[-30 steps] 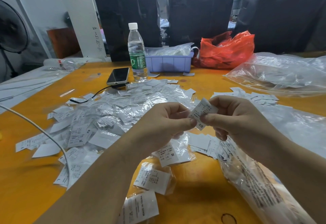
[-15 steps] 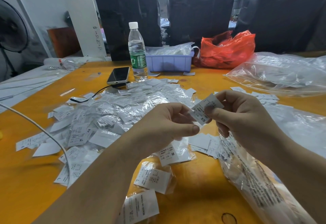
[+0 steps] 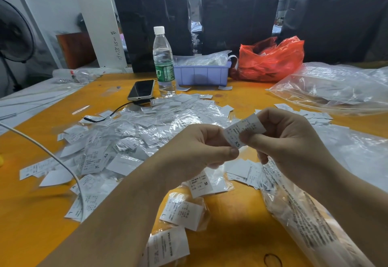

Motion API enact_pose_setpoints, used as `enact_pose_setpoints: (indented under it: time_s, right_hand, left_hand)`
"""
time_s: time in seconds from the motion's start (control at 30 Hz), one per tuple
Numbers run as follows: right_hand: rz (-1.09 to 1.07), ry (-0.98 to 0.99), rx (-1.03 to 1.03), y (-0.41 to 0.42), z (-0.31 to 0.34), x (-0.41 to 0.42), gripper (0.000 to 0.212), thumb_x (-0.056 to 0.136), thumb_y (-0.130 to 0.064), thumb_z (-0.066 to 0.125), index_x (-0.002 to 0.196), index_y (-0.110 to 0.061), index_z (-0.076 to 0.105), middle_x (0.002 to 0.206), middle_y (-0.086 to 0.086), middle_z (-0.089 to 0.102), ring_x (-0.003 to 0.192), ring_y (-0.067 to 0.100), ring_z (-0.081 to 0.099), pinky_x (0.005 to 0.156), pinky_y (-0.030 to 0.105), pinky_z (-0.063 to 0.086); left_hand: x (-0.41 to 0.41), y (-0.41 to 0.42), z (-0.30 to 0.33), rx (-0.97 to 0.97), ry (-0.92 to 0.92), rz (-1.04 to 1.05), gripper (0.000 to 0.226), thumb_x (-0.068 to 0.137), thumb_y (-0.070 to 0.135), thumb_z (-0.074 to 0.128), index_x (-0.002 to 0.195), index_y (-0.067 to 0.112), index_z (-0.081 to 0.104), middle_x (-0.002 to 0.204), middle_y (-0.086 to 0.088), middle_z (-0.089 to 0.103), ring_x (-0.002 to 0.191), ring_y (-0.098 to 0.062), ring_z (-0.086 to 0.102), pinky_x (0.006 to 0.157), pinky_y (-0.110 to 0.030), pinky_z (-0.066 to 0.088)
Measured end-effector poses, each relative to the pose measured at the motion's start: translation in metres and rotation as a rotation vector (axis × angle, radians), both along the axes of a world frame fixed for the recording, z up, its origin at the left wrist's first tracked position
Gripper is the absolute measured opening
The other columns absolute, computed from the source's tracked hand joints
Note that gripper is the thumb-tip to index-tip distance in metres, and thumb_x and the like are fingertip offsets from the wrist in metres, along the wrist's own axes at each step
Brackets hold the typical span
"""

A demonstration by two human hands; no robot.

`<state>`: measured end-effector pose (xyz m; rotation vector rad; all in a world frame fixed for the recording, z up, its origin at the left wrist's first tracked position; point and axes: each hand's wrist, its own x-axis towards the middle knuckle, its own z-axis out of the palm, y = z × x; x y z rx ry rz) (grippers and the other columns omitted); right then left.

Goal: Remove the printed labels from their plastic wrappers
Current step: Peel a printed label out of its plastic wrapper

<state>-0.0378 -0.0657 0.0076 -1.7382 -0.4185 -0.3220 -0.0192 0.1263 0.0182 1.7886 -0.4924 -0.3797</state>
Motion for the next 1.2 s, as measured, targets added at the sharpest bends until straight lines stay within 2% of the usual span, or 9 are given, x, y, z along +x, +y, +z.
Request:
enact_pose_setpoints:
  time_s: [0.17, 0.23, 0.33, 0.47, 0.67, 0.77, 0.93, 1.1, 1.2]
  right_hand:
    - [0.067, 0.061, -0.028, -0.0015, -0.0009, 0.0002, 0.014, 0.079, -0.002, 0.074, 0.085, -0.012, 0.068, 0.073, 0.011, 0.068, 0.051, 0.013, 0.052, 0.045, 0.023, 0.044]
    - [0.090, 0.079, -0.020, -0.0013, -0.0005, 0.0002, 0.013, 0.077, -0.009, 0.075, 0.088, -0.010, 0.068, 0.075, 0.014, 0.067, 0.051, 0.015, 0.051, 0.045, 0.025, 0.044]
    - [0.078, 0.079, 0.061, -0.0009, 0.0005, -0.0003, 0.021, 0.076, -0.021, 0.071, 0.090, -0.007, 0.066, 0.073, 0.009, 0.068, 0.049, 0.017, 0.050, 0.045, 0.026, 0.044]
    - [-0.027, 0.010, 0.054, -0.0006, -0.0006, -0.0001, 0.004, 0.088, -0.007, 0.067, 0.086, -0.010, 0.066, 0.065, 0.001, 0.067, 0.047, 0.015, 0.052, 0.046, 0.027, 0.045]
    - [-0.007, -0.005, -0.010, 0.0018, -0.0021, -0.0017, 0.005, 0.089, -0.009, 0.067, 0.085, -0.012, 0.068, 0.064, -0.004, 0.065, 0.049, 0.015, 0.054, 0.047, 0.029, 0.046]
    - [-0.087, -0.060, -0.010, -0.0006, -0.0009, -0.0012, 0.010, 0.088, -0.008, 0.068, 0.082, -0.016, 0.068, 0.061, -0.006, 0.064, 0.048, 0.014, 0.054, 0.047, 0.029, 0.046]
    - [-0.073, -0.079, -0.117, 0.0024, -0.0031, -0.0029, 0.019, 0.087, -0.008, 0.069, 0.080, -0.025, 0.073, 0.062, -0.006, 0.065, 0.049, 0.012, 0.058, 0.049, 0.025, 0.048]
    - [0.007, -0.017, -0.149, 0.0013, -0.0014, -0.0021, 0.021, 0.087, -0.009, 0.069, 0.084, -0.029, 0.075, 0.059, -0.001, 0.066, 0.051, 0.011, 0.059, 0.052, 0.026, 0.048]
    - [0.054, 0.024, -0.164, 0.0027, -0.0010, -0.0024, 0.022, 0.087, -0.008, 0.067, 0.084, -0.029, 0.076, 0.063, -0.005, 0.067, 0.052, 0.010, 0.060, 0.052, 0.023, 0.048]
  left_hand:
    - [0.0009, 0.0004, -0.0006, 0.017, -0.007, 0.022, 0.017, 0.082, 0.014, 0.075, 0.099, 0.014, 0.072, 0.077, 0.004, 0.070, 0.073, -0.010, 0.060, 0.066, -0.019, 0.051]
    - [0.0003, 0.0004, -0.0006, 0.018, -0.006, 0.031, 0.017, 0.082, 0.014, 0.074, 0.099, 0.013, 0.072, 0.076, 0.005, 0.070, 0.070, -0.008, 0.060, 0.065, -0.018, 0.051]
    - [0.0011, -0.0003, -0.0004, 0.007, -0.001, 0.065, 0.015, 0.083, 0.013, 0.074, 0.098, 0.010, 0.072, 0.078, 0.002, 0.070, 0.068, -0.008, 0.060, 0.065, -0.019, 0.051]
    - [0.0017, -0.0002, 0.0008, -0.027, 0.009, 0.087, 0.015, 0.084, 0.009, 0.073, 0.097, 0.005, 0.070, 0.080, -0.003, 0.070, 0.068, -0.011, 0.060, 0.064, -0.020, 0.053]
    - [0.0008, 0.0000, 0.0003, -0.016, 0.001, 0.091, 0.013, 0.083, 0.010, 0.073, 0.096, 0.008, 0.070, 0.081, -0.005, 0.069, 0.070, -0.014, 0.060, 0.067, -0.024, 0.052]
    - [0.0019, 0.0001, -0.0004, -0.017, -0.003, 0.101, 0.015, 0.083, 0.012, 0.073, 0.096, 0.007, 0.070, 0.082, -0.006, 0.069, 0.070, -0.015, 0.060, 0.067, -0.023, 0.052]
    - [0.0027, 0.0002, -0.0034, 0.011, -0.027, 0.111, 0.018, 0.083, 0.015, 0.075, 0.098, 0.007, 0.071, 0.087, -0.011, 0.069, 0.074, -0.015, 0.062, 0.068, -0.023, 0.053]
    - [0.0037, 0.0003, -0.0046, 0.044, -0.039, 0.123, 0.015, 0.081, 0.024, 0.077, 0.093, 0.017, 0.073, 0.084, -0.001, 0.073, 0.072, -0.008, 0.065, 0.066, -0.022, 0.051]
    - [0.0044, 0.0000, -0.0052, 0.088, -0.053, 0.153, 0.014, 0.080, 0.031, 0.077, 0.092, 0.024, 0.073, 0.085, 0.005, 0.074, 0.073, -0.007, 0.068, 0.068, -0.024, 0.048]
